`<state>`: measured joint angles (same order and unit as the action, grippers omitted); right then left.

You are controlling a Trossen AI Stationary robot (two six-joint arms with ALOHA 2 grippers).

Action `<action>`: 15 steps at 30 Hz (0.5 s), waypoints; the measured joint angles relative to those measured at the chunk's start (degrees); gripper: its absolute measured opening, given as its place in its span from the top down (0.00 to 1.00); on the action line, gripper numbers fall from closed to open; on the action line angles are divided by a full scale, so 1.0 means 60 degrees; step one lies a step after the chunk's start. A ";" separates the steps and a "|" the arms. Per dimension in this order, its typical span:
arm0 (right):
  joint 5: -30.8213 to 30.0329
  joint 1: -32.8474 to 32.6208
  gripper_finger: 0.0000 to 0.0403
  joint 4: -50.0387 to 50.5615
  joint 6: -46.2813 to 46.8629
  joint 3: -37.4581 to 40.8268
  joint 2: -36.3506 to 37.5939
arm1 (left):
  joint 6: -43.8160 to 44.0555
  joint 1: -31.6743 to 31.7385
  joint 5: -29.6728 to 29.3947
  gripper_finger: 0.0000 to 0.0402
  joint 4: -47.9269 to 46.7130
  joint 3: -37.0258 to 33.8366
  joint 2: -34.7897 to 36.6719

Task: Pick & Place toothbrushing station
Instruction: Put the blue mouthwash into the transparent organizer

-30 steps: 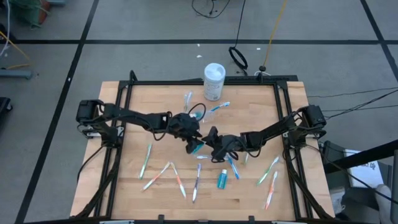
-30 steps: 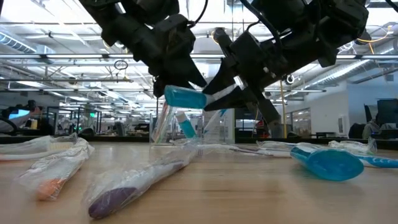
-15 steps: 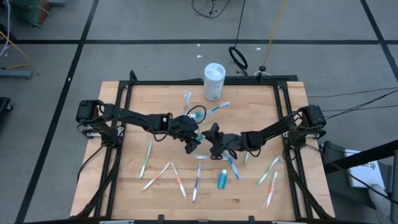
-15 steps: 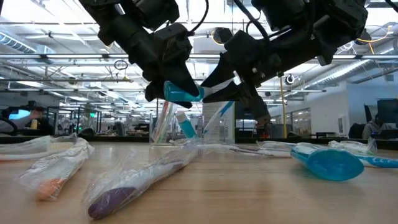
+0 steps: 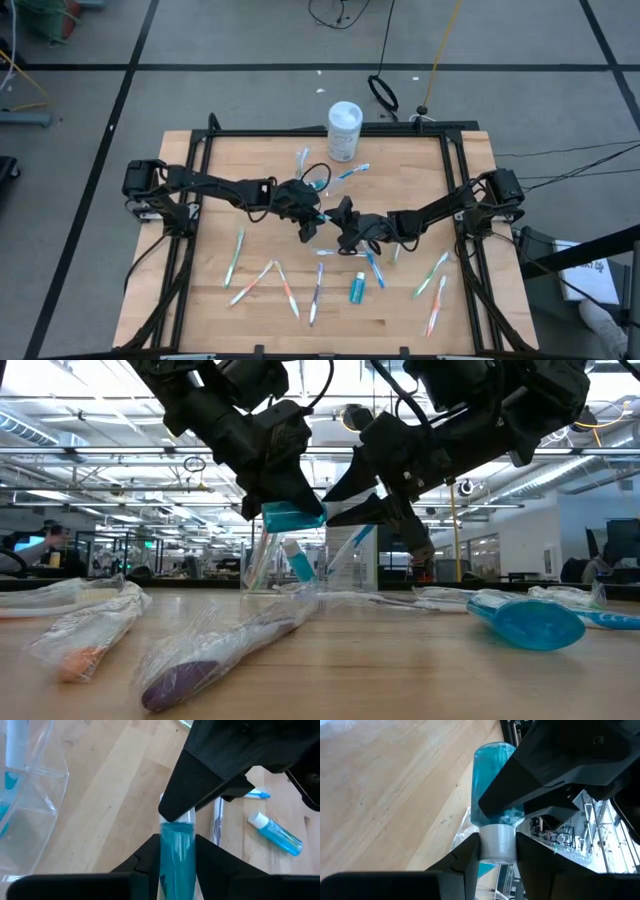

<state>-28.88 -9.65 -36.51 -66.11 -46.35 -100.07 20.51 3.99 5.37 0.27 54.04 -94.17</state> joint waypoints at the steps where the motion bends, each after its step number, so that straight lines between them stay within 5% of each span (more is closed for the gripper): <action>1: 0.0000 0.0000 0.73 -0.0041 0.0107 0.0004 0.0000 | 0.0000 0.0000 -0.0007 0.75 0.0000 0.0000 0.0000; 15: -0.1977 -0.0171 0.72 -0.0132 0.0919 0.0011 0.0005 | -0.0532 0.0246 -0.0253 0.74 0.0761 -0.0011 -0.0004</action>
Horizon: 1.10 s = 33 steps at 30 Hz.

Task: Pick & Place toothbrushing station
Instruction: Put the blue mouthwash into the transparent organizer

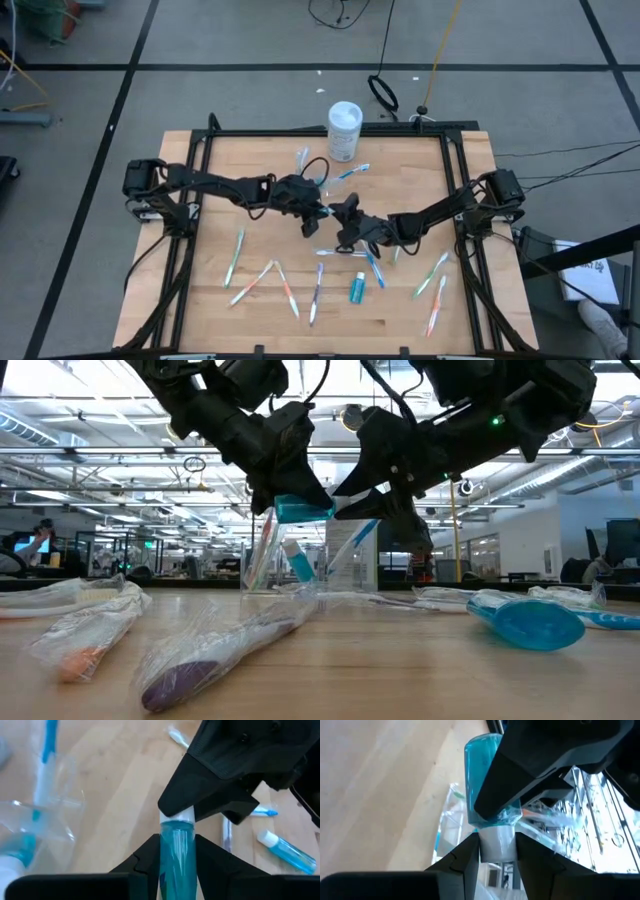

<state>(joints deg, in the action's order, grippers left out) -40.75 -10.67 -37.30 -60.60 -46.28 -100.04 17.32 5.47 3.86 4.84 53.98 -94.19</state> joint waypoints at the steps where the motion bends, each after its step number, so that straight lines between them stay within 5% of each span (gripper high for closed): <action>1: -0.0044 0.0011 0.72 -0.0003 -0.0003 -0.0004 0.0006 | -0.0083 0.0073 -0.0018 0.74 0.0040 0.0000 0.0000; 9: -0.1743 0.0014 0.72 -0.0035 -0.0033 -0.0033 0.0061 | -0.0299 0.0562 0.0104 0.74 0.0088 0.0029 0.0000; 27: -0.1981 0.0152 0.72 -0.0517 -0.0214 0.0002 0.0068 | -0.0361 0.0714 0.0025 0.74 0.0452 0.0011 0.0102; 33: -0.2825 0.0149 0.72 -0.0518 -0.0256 -0.0011 0.0068 | -0.0368 0.0914 0.0030 0.74 0.0540 0.0011 0.0098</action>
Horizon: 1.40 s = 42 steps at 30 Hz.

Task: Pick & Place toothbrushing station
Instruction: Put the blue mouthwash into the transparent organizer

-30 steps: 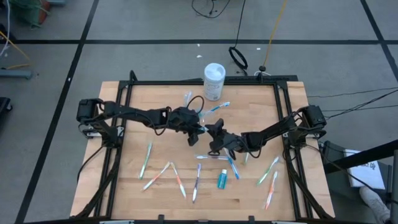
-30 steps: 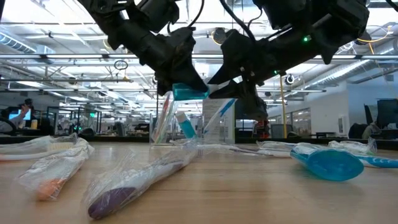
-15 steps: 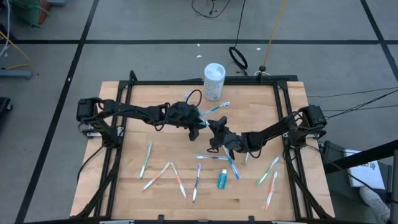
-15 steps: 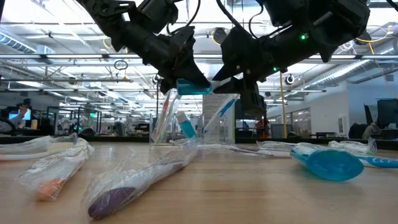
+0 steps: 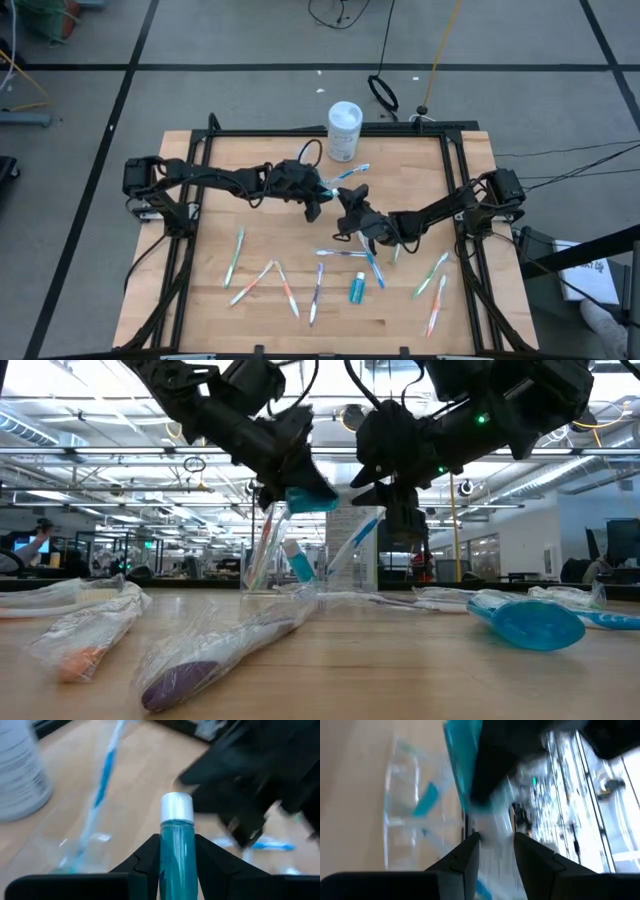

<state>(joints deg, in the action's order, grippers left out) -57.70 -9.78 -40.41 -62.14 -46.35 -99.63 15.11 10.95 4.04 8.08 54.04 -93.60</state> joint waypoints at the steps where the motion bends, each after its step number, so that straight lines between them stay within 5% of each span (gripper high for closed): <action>1: -0.0176 0.0000 0.72 -0.0047 -0.0002 0.0018 0.0000 | 0.0000 0.0066 -0.0043 0.74 -0.0079 -0.0023 0.0000; 9: -0.2376 0.0004 0.72 -0.0594 -0.0970 0.0003 0.0007 | 0.0038 0.0507 -0.0001 0.74 -0.0168 -0.0029 0.0131; 14: -0.2383 0.0007 0.72 -0.0699 -0.1041 0.0003 0.0007 | -0.0392 0.0543 -0.0081 0.74 0.1119 -0.0022 0.0310; 19: -0.2377 0.0007 0.72 -0.0730 -0.1015 0.0003 0.0007 | -0.1593 0.0315 -0.1373 0.74 0.2035 -0.0011 0.0306; 24: -0.2333 0.0007 0.72 -0.0737 -0.0930 0.0003 0.0007 | -0.1776 -0.0061 -0.3719 0.74 0.2076 -0.0009 0.0151; 28: -0.1271 0.0069 0.72 -0.0735 0.0338 0.0003 0.0007 | -0.2185 -0.0341 -0.4692 0.74 0.2201 -0.0011 0.0000; 37: 0.1169 0.0515 0.74 -0.0438 0.3204 0.0003 0.0004 | -0.2255 -0.0447 -0.4670 0.74 0.2238 -0.0011 -0.0011; 42: 0.0860 0.0837 0.78 -0.0420 0.3787 0.0003 0.0004 | -0.1975 -0.0525 -0.3865 0.74 0.2199 -0.0009 -0.0008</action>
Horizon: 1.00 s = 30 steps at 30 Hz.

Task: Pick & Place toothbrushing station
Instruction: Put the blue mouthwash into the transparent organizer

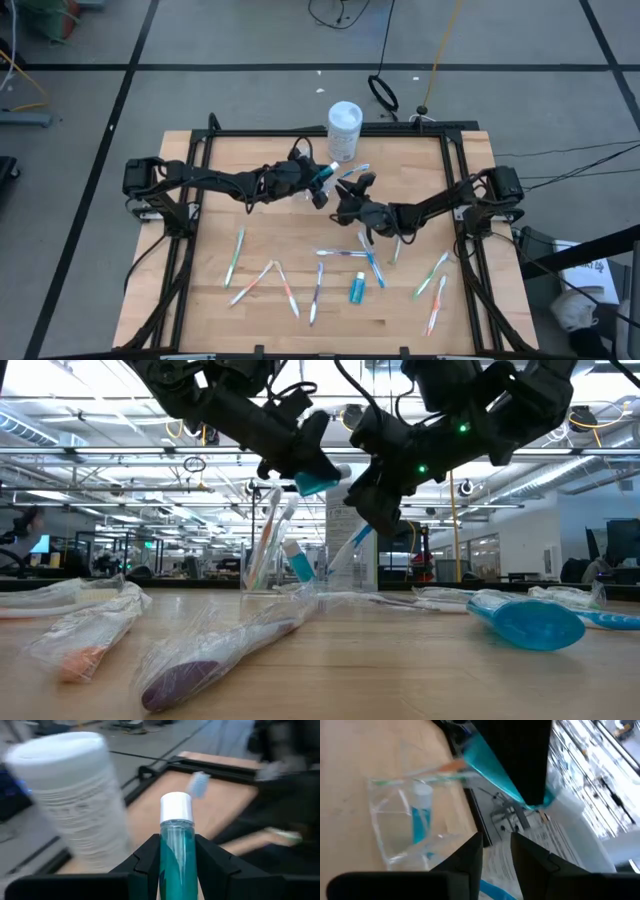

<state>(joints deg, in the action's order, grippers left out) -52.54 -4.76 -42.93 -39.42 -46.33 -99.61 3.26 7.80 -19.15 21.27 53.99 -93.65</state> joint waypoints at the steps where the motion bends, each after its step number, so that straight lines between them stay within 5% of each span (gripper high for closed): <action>1: -0.0017 0.0048 0.79 0.0010 0.0087 0.0000 0.0000 | 0.0067 -0.0034 0.0298 0.74 0.0017 0.0002 -0.0003; 14: -0.0504 -0.0411 0.92 0.0381 -0.0544 0.0005 0.0751 | -0.0027 -0.0366 0.1312 0.74 0.0117 0.0002 0.0011; 30: 0.0238 -0.0476 0.99 0.0589 -0.1032 0.0015 0.0863 | -0.0218 -0.0308 0.1907 0.74 -0.0064 0.0002 0.0019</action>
<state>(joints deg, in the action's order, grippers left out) -51.11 -7.62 -39.40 -45.61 -46.24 -94.43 1.95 5.96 -7.71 20.89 54.00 -93.54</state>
